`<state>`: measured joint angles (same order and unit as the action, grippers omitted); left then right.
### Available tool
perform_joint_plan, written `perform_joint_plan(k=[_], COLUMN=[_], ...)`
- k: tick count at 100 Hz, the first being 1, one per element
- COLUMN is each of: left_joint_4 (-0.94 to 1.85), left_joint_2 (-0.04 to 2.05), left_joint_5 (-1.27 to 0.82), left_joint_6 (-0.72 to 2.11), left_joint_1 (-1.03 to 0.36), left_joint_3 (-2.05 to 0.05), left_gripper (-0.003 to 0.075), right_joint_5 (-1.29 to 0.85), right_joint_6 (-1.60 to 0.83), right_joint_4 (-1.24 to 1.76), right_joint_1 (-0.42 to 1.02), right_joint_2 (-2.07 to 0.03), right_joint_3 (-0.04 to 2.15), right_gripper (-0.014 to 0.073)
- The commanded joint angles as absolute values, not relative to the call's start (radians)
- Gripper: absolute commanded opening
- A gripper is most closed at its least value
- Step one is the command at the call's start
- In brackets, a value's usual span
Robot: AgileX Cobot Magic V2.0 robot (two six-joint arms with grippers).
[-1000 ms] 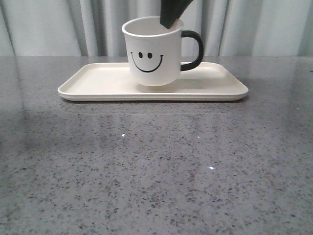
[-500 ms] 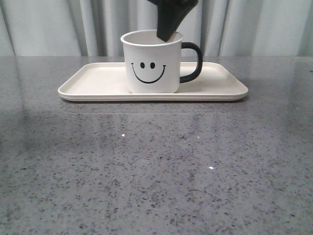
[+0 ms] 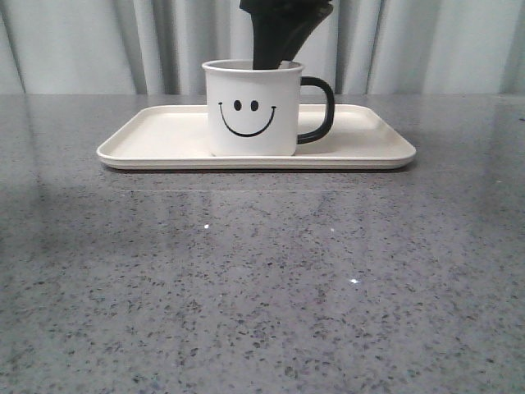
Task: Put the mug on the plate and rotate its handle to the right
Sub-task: 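Rotate the mug with the right gripper, turning the handle sideways, then open the right gripper and lift it out of the mug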
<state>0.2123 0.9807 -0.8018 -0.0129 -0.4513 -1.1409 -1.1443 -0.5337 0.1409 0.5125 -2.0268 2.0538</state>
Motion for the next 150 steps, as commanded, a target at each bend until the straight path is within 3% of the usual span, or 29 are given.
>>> perform_joint_plan(k=[1,16,23,34,44,67,96,150], left_joint_4=[0.231,0.226,0.202,0.174,0.173,0.184,0.187,0.187], left_joint_2=[0.955,0.919,0.899,0.869,0.837,0.743,0.625,0.428], left_joint_5=[-0.724,-0.682,-0.673,-0.668,-0.63,-0.542,-0.474,-0.413], left_joint_6=[0.0,0.0,0.0,0.0,0.0,0.0,0.0,0.0], left_joint_1=[-0.455,-0.455,-0.455,-0.455,-0.455,-0.455,-0.455,-0.455], left_joint_3=[-1.169,-1.169,-1.169,-1.164,-1.126,-0.979,-0.812,-0.636], left_gripper=[0.0314,0.0314,0.0314,0.031,0.0239,-0.0018,-0.0019,-0.0019], right_joint_5=[-1.097,-1.115,-1.116,-1.12,-1.141,-1.19,-1.062,-0.554], right_joint_6=[-0.54,-0.503,-0.486,-0.467,-0.457,-0.447,-0.447,-0.448], right_joint_4=[0.149,0.168,0.179,0.202,0.229,0.262,0.319,0.333], right_joint_1=[0.508,0.508,0.508,0.508,0.508,0.508,0.508,0.508], right_joint_2=[-1.927,-1.87,-1.845,-1.807,-1.778,-1.719,-1.576,-1.137], right_joint_3=[2.088,2.088,2.088,2.087,2.087,2.073,1.903,1.215], right_gripper=[0.0349,0.0337,0.0281,0.0092,-0.0076,-0.0069,-0.0069,-0.0069])
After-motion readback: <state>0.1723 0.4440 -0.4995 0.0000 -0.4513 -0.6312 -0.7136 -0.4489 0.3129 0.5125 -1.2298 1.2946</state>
